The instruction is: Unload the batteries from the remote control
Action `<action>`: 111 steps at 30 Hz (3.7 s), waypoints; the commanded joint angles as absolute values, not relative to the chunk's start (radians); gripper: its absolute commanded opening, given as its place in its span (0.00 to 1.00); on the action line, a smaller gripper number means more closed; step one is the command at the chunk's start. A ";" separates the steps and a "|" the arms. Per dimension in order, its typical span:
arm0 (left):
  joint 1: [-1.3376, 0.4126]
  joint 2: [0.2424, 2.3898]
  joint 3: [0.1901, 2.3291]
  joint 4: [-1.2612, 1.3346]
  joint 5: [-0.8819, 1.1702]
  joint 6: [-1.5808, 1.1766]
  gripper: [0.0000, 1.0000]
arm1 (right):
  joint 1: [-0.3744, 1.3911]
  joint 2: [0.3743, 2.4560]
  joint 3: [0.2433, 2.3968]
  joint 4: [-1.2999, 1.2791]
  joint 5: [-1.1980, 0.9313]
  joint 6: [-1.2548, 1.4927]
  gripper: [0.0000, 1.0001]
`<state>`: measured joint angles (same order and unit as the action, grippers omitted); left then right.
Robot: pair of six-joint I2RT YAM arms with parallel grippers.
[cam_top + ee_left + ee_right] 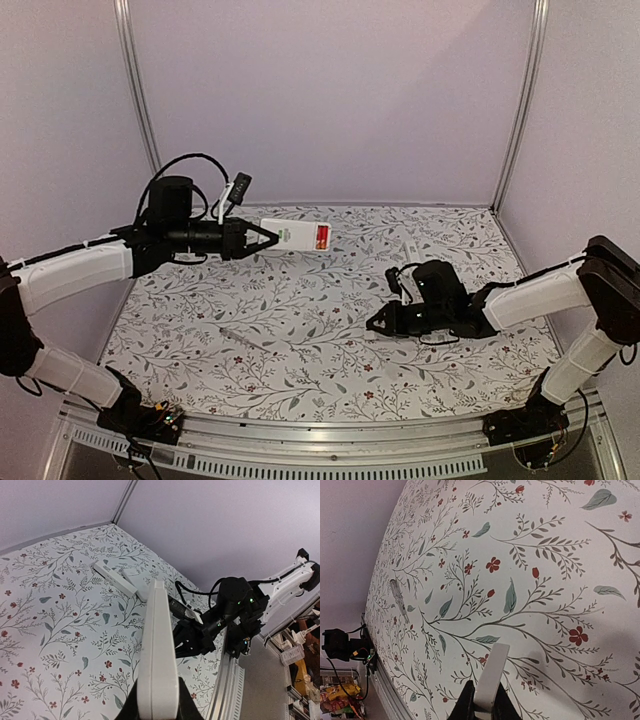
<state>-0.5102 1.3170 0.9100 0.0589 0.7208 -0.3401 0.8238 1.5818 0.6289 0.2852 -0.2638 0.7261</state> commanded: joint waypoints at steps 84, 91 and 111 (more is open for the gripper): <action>-0.615 1.254 0.600 -0.266 0.104 -0.955 0.73 | 0.678 1.174 0.474 0.284 0.023 0.480 0.66; -0.607 1.289 0.557 -0.261 0.095 -0.974 0.80 | 0.678 1.187 0.483 0.302 0.031 0.441 0.67; -0.605 1.593 0.754 -0.295 0.050 -0.824 0.64 | 0.678 1.155 0.425 0.320 0.028 0.440 0.67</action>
<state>-0.6064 1.5303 0.7063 -0.2668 0.0654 -0.8879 0.6838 1.1809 0.4446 0.3077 0.0116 0.4477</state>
